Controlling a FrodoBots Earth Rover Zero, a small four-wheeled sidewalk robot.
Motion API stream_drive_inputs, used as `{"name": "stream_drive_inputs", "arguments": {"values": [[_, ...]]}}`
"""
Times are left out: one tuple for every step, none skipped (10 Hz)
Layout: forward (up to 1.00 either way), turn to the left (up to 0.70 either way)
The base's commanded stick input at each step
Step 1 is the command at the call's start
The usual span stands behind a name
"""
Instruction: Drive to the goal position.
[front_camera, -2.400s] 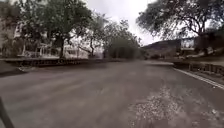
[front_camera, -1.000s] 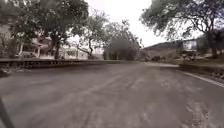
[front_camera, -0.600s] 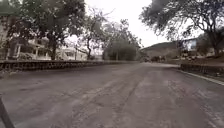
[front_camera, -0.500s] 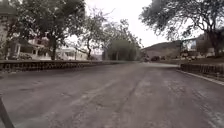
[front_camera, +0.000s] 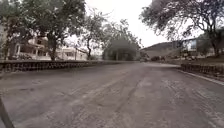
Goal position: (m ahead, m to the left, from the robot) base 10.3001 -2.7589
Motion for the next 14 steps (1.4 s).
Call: {"name": "stream_drive_inputs", "arguments": {"values": [[0.00, -0.45], [0.00, 0.00], [0.00, 0.00], [0.00, 0.00], [0.00, 0.00], [0.00, 0.00], [0.00, -0.04], [0.00, -0.21], [0.00, -0.38], [0.00, -0.34], [0.00, -0.16], [0.00, 0.00], [0.00, 0.00], [0.00, 0.00]]}}
